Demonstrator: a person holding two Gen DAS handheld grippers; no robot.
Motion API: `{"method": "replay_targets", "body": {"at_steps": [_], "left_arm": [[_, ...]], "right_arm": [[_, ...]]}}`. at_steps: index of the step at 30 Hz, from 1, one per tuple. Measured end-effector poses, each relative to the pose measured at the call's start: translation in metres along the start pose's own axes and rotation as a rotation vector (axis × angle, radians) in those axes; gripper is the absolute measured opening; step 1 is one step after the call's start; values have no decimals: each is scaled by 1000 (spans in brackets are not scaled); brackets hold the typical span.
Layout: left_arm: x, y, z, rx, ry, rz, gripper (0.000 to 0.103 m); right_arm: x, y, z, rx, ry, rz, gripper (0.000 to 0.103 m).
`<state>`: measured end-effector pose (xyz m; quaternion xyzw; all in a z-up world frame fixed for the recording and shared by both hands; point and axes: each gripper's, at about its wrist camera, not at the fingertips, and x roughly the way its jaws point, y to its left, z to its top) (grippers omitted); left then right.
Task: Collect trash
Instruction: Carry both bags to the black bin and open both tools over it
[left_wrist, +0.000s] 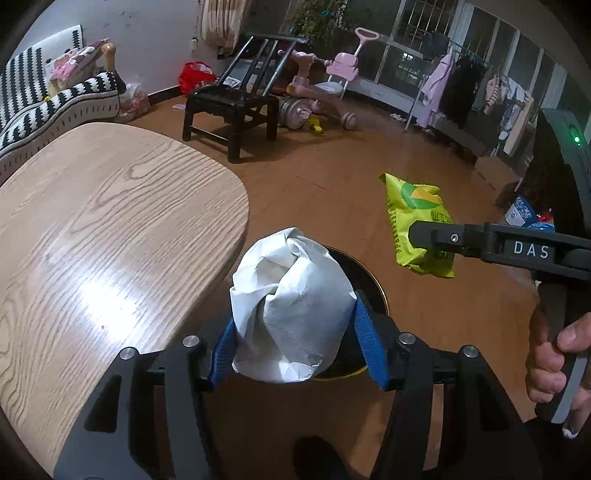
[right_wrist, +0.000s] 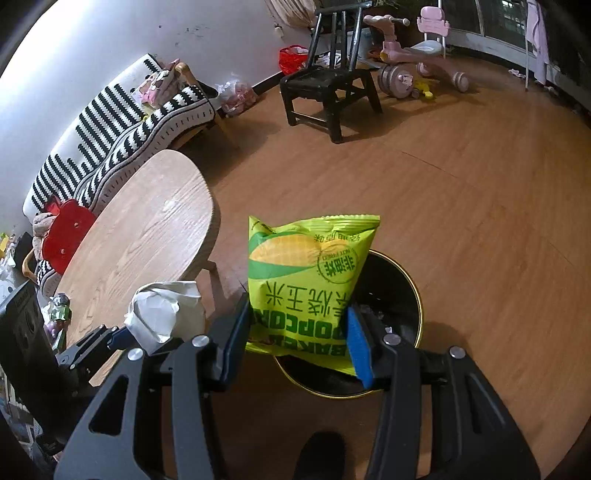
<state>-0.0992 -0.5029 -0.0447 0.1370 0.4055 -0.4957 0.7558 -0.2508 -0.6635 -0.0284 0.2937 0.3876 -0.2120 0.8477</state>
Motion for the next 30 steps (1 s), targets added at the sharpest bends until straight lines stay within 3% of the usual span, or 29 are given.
{"method": "replay_targets", "body": {"at_steps": [20,22,24,30], "left_arm": [[33,-18,11,19,35,-16,57],[38,-19,10,29,40,-16,58],[43,-19,9,31,52,-8,62],[48,-23,11,33,53,-3,76]], "right_arm": [[6,2,0,31,4,-18,49],[6,0,1,51,-1,-15,51],[5,-4,3,63,-13,-8,71],[2,-9,3,67,-25,-11,71]]}}
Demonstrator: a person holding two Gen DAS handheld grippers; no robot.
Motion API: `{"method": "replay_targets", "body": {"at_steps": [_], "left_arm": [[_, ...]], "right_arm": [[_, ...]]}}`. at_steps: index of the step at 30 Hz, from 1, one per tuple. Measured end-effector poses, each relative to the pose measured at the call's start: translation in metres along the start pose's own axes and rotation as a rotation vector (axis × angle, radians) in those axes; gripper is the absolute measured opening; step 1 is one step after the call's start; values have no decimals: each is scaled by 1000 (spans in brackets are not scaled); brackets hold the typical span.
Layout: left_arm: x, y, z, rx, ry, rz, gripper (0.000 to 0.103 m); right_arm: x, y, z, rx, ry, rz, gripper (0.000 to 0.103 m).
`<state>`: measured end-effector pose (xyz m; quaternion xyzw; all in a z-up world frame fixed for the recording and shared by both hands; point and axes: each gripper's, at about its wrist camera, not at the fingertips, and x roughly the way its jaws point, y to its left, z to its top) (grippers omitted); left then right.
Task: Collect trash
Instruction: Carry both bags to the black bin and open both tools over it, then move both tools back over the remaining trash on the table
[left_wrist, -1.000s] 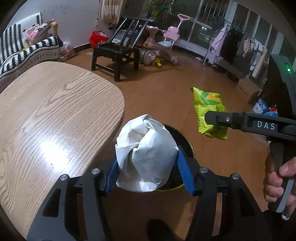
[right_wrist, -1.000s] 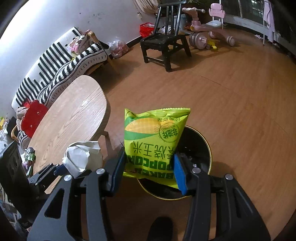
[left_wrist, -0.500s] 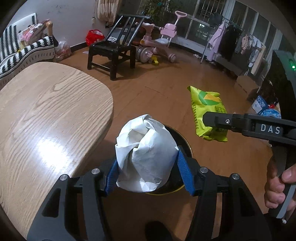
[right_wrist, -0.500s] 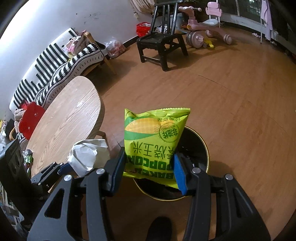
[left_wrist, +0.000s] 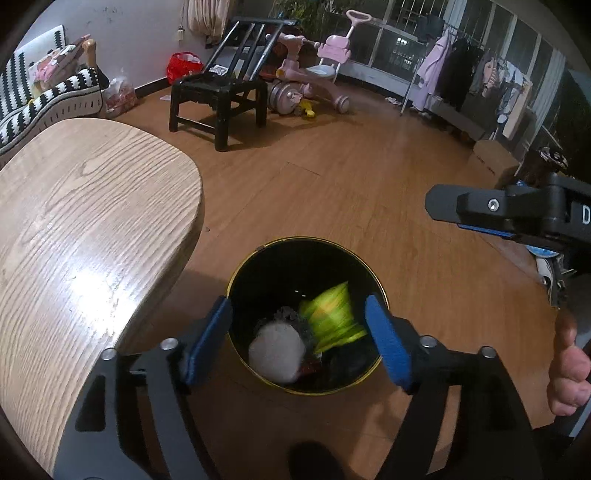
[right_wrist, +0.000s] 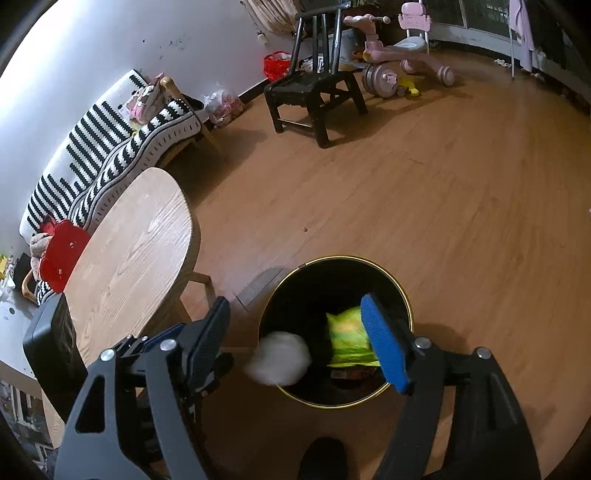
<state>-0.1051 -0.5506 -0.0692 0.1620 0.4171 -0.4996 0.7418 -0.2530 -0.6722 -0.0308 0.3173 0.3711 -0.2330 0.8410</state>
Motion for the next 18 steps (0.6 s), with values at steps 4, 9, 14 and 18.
{"method": "replay_targets", "body": {"at_steps": [4,9,14,18], "left_arm": [[-6,1,-2,-3,-18,11,86],[-23,11,-5,-26,-28,18,90],[-58,34,-12,-35,-64,69,92],[-93,65,-20,-73,-100,108,93]], "right_arm": [[-1,4,1,-8,1,14,71],[-4,27,1,-57,-3,27,72],[-5,66,1,-133,-10,36,75],[-2,109,-2,-191,-9,79,76]]}}
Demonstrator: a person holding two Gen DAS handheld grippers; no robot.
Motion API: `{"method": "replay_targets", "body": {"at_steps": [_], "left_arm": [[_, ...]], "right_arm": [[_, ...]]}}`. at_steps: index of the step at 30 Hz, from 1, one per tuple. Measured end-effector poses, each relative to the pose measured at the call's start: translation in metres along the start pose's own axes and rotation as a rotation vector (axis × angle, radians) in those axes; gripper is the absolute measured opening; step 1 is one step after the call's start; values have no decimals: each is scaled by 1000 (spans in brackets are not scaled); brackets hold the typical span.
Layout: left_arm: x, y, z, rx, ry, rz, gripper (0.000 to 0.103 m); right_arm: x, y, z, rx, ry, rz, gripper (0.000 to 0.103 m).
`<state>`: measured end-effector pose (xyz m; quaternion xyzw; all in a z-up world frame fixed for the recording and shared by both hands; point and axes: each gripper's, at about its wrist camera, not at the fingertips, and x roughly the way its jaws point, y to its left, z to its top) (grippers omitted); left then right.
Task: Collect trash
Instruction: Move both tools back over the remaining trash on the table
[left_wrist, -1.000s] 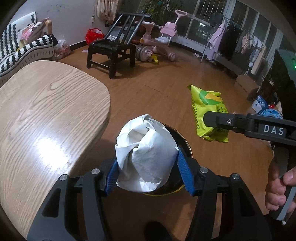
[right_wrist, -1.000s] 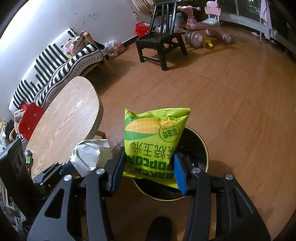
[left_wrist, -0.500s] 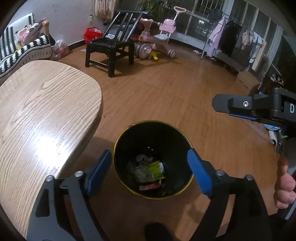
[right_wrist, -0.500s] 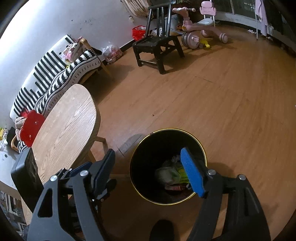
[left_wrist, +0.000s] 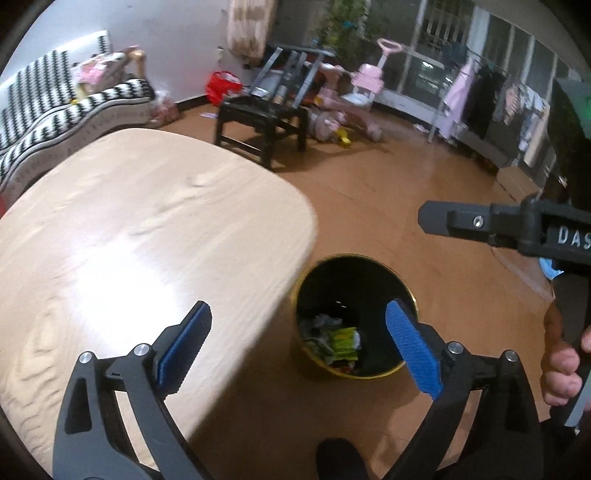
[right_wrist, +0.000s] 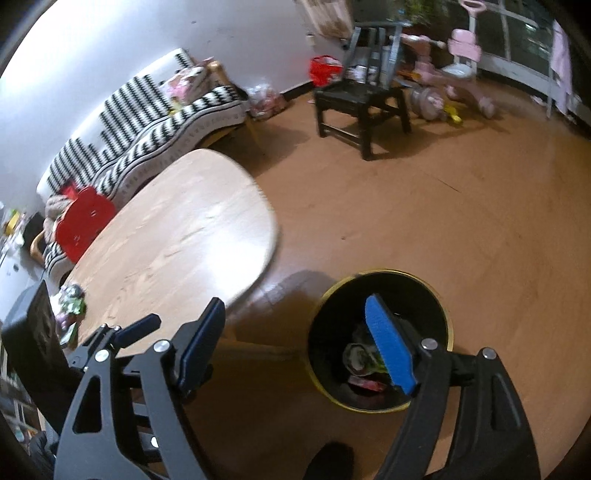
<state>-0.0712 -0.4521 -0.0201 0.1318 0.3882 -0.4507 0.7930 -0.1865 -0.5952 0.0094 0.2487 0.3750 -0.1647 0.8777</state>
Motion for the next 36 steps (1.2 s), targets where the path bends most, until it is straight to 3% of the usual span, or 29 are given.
{"method": "replay_targets", "body": {"at_steps": [9,18,24,30,36], "left_arm": [[-96,99,-21,-84,-89,132,93],[-181,197,-80,-179,-130,317,93],[-229,252,-119,-265,-153,407,93],[-262,302,-153,-361,-158,479,93],[-267,324,-161,-387,-154,493,93]], "right_arm": [[21,117,4,-134,20,114,76],[48,264,-16,-309,78,255,76],[67,342,-34,-388,118,351,76],[92,394,-50,-436,157,382,76],[110,419,-57,-464,175,383,76]]}}
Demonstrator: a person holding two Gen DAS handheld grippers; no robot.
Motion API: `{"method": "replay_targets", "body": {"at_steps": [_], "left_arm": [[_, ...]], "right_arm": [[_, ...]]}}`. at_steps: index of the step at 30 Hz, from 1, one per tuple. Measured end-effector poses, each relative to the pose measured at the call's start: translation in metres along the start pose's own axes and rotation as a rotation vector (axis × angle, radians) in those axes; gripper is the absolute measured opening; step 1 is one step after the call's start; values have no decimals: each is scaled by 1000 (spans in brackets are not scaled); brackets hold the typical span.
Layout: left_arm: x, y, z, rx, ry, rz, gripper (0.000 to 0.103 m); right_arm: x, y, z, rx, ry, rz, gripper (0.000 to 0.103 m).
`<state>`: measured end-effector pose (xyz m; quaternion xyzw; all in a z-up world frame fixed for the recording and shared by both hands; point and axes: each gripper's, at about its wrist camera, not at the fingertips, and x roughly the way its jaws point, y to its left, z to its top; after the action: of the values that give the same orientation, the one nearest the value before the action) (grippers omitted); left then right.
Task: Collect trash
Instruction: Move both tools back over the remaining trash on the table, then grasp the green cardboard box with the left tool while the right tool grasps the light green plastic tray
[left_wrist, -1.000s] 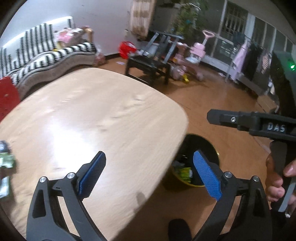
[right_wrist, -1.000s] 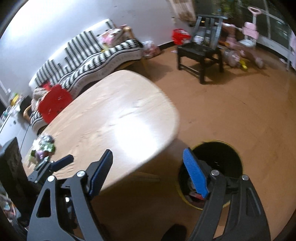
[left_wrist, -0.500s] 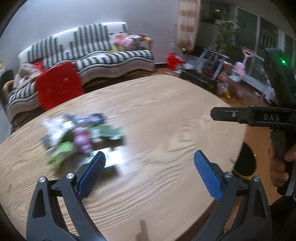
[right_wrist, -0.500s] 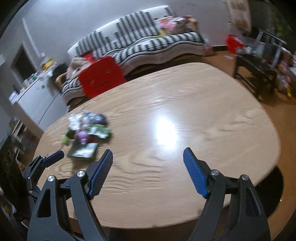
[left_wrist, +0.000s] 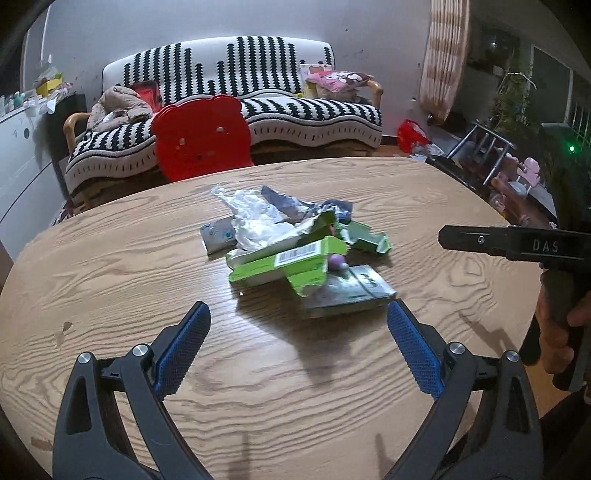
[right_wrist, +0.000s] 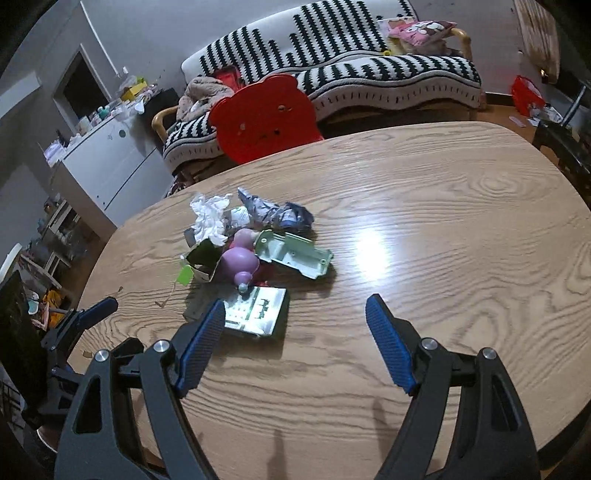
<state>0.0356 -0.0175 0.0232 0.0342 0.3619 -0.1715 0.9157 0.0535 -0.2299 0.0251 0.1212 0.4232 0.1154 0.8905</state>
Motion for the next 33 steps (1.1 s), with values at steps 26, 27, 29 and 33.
{"method": "replay_targets", "body": {"at_steps": [26,27,29,33], "left_arm": [[101,4,31,26,50,66,75],[101,3,31,30,43,75,73],[98,1,32,42,29,84,60],[87,-2,33,58,4,95,47]], "right_arm": [[116,-2,27,-158,104,-78,69],[117,0,27,-162,105,-76,60],[119,4,30,-165,113,-66,42],[112,11,28,-183,96,-79,37]]}}
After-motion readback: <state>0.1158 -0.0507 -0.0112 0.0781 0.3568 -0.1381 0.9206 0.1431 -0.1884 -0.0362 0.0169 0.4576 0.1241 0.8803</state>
